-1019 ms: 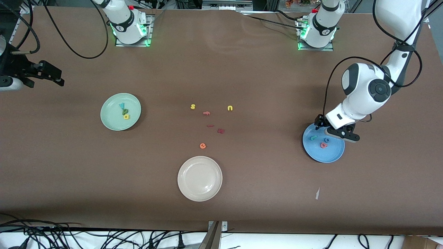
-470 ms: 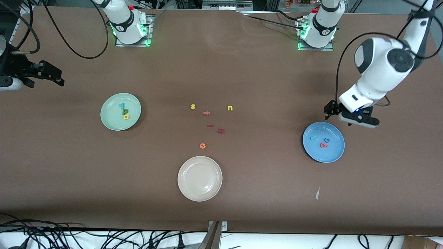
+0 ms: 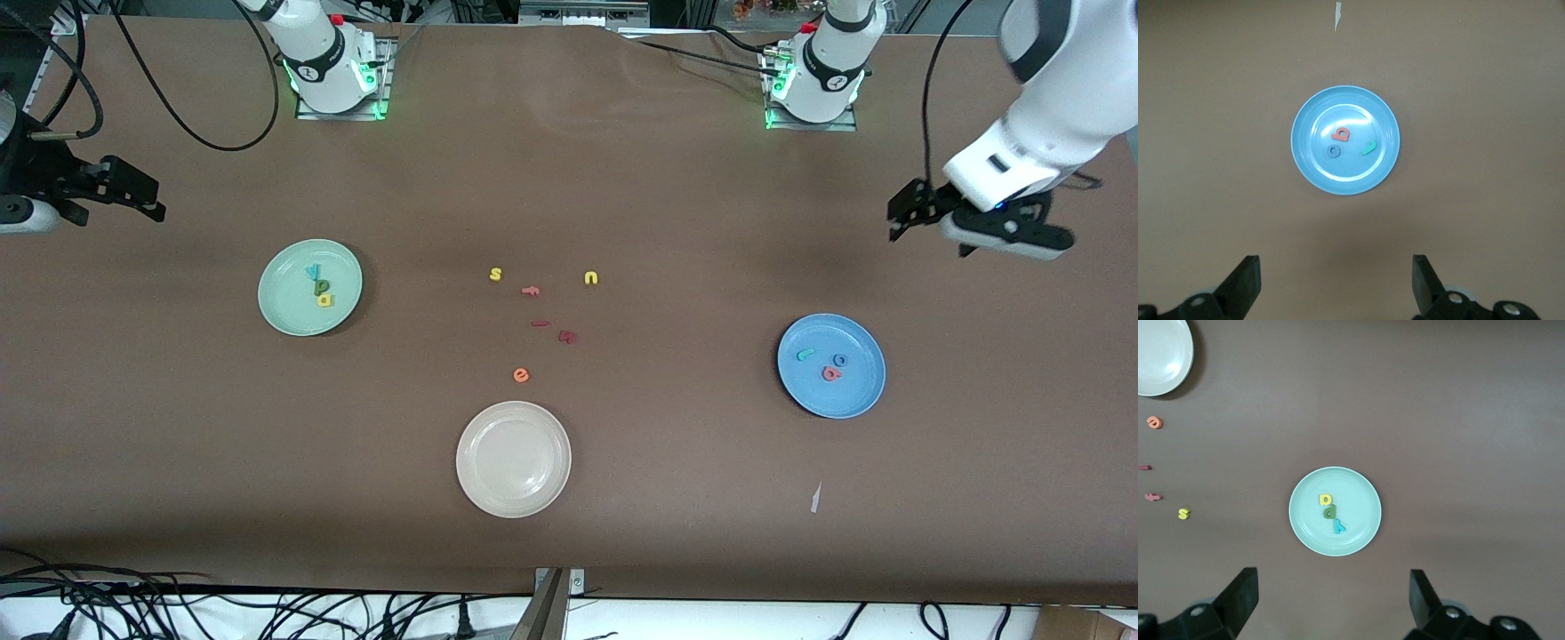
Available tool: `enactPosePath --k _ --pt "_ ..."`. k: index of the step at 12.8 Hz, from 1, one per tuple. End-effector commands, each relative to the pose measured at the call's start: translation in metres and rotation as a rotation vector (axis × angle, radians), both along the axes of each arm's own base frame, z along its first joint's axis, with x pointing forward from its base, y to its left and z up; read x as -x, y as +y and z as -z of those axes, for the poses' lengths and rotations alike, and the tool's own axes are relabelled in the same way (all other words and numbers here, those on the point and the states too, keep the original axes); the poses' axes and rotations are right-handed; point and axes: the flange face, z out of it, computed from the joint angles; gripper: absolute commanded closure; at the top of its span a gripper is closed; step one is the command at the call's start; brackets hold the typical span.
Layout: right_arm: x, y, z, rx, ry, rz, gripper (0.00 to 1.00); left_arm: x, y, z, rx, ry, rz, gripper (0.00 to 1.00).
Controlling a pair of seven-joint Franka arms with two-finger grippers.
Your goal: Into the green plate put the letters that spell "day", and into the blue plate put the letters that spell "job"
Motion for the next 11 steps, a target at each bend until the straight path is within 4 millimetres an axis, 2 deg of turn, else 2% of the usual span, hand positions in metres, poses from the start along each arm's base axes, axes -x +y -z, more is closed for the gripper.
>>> enactPosePath --k 1,3,6,8,11 --pt "-0.002 0.000 -0.005 -0.002 -0.006 0.008 0.00 -0.002 0.014 -0.057 -0.012 0.040 -0.019 0.00" --pt "-0.002 0.000 -0.005 -0.002 -0.006 0.008 0.00 0.001 0.011 -0.084 -0.012 0.043 -0.014 0.00" --pt "-0.003 0.001 -0.006 -0.001 -0.009 0.005 0.00 -0.006 0.005 -0.086 -0.005 0.041 -0.126 0.00" --pt "-0.003 0.001 -0.005 -0.001 -0.009 0.005 0.00 -0.016 -0.002 -0.087 -0.003 0.044 -0.121 0.00" --pt "-0.003 0.001 -0.005 -0.001 -0.009 0.003 0.00 -0.039 0.017 -0.090 0.010 0.048 -0.152 0.00"
